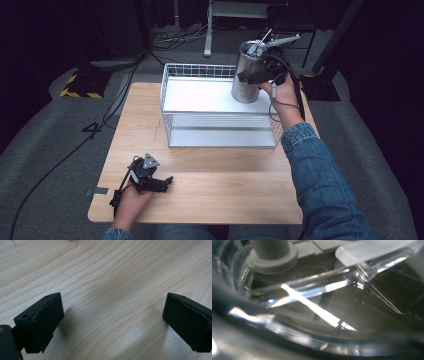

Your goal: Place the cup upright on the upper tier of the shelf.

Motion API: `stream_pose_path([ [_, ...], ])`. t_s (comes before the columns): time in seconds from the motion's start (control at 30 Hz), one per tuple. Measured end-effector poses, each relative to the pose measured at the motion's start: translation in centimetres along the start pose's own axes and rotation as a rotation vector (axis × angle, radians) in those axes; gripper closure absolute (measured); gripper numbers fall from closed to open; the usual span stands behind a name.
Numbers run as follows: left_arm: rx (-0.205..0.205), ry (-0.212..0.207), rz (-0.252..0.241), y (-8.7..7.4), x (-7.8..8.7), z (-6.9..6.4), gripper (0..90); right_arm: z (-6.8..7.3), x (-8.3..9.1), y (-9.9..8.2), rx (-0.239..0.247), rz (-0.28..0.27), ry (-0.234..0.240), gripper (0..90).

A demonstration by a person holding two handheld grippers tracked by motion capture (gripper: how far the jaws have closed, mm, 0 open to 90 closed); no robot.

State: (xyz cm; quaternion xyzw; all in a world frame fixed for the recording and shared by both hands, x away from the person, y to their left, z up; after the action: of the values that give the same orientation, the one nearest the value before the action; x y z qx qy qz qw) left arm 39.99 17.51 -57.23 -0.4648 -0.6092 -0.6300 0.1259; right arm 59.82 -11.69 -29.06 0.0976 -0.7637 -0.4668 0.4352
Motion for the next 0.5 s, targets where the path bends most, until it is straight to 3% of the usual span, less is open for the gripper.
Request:
stream_pose_path([
  [0.23,-0.002,0.001,0.0,0.01,0.0,0.02,4.0,-0.07,0.02,-0.04,0.008,-0.004,0.005,2.2],
  [0.37,0.0,0.0,0.0,0.0,0.0,0.0,4.0,-0.21,0.41,0.32,0.006,-0.045,0.01,0.2],
  [0.5,-0.001,0.001,0.0,0.0,0.0,0.0,4.0,-0.32,0.91,0.24,0.011,-0.049,0.016,0.0],
])
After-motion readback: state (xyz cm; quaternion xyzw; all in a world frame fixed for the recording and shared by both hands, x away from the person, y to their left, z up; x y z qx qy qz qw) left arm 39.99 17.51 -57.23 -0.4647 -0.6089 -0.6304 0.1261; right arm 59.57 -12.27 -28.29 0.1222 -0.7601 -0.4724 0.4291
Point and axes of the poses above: each handheld gripper's, and its own axes: x roughly backward along the jaws, y roughly out of its top, z roughly to its left, the point moved 9 cm from there along -x, roughly forward along the jaws, and after that the axes turned 13 degrees about x, right-handed, at the moved point
